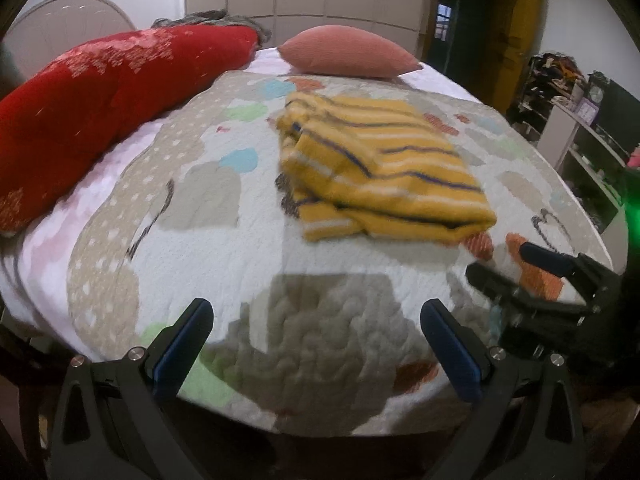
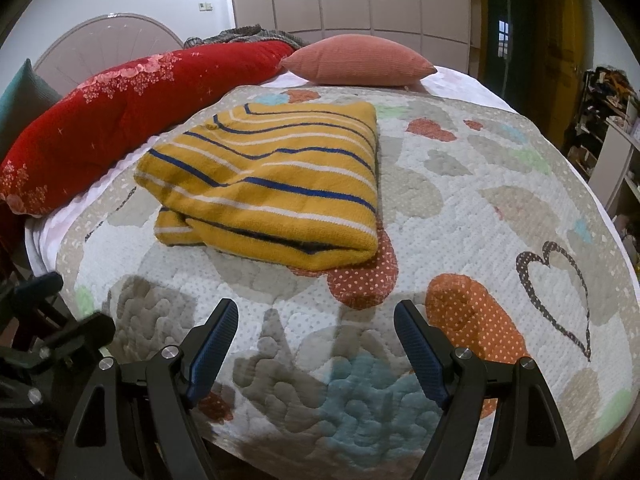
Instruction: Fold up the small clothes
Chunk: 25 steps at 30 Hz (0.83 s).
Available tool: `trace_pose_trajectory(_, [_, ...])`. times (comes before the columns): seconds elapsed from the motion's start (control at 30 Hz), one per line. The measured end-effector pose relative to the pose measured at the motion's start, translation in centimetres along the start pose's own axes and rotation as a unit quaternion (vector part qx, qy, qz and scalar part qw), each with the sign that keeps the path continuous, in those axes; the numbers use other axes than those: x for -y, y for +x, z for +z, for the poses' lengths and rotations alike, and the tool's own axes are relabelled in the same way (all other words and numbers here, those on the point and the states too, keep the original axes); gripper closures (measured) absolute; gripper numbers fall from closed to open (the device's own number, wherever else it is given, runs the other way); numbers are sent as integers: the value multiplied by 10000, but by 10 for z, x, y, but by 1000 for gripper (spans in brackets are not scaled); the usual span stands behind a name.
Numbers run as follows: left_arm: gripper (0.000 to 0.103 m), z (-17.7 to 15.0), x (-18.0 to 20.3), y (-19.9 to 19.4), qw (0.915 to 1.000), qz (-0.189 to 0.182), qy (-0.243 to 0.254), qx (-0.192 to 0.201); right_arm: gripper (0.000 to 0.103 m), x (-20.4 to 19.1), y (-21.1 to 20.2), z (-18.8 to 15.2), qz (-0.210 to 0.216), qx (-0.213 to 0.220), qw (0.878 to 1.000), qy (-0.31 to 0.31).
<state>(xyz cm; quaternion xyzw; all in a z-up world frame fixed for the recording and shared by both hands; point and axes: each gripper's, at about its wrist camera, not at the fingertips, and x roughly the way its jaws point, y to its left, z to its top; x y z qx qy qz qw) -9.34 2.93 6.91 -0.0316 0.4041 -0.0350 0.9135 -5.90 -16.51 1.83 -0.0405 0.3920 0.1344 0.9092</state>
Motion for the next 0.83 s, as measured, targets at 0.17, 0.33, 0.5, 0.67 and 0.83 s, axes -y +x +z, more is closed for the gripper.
trace_pose_trajectory(0.17, [0,25,2,2,9997,-147,15,206,18,-4,-2,11,-571,240,9966,-539])
trace_pose_trajectory(0.33, [0,31,7,12,9989,-427,-87,161,18,9,1,17,-735,215,9959,-485])
trace_pose_trajectory(0.5, [0,29,13,26,9990,-433,-57,-60,18,24,9,22,-777,17,9967,-216])
trace_pose_trajectory(0.67, [0,38,12,32,9987,-485,-158,-90,18,31,13,27,-667,-29,9977,-78])
trace_pose_trajectory(0.83, [0,49,14,36,9994,-334,-75,-22,18,36,17,32,-597,-44,9982,25])
